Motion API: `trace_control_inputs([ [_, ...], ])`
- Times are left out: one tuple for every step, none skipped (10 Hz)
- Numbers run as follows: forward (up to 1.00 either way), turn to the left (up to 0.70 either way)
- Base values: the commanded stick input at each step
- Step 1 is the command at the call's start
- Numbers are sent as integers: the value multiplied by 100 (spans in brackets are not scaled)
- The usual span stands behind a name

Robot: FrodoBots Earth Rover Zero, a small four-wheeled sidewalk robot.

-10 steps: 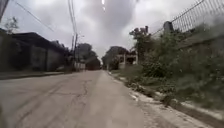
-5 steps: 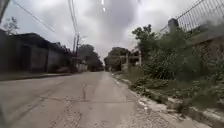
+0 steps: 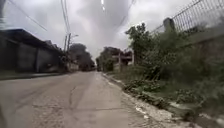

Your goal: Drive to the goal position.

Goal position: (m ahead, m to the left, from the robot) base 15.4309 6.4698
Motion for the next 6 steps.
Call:
trace_control_inputs([
  [70, -30],
  [70, 0],
  [70, 0],
  [70, 0],
  [70, 0],
  [70, 0],
])
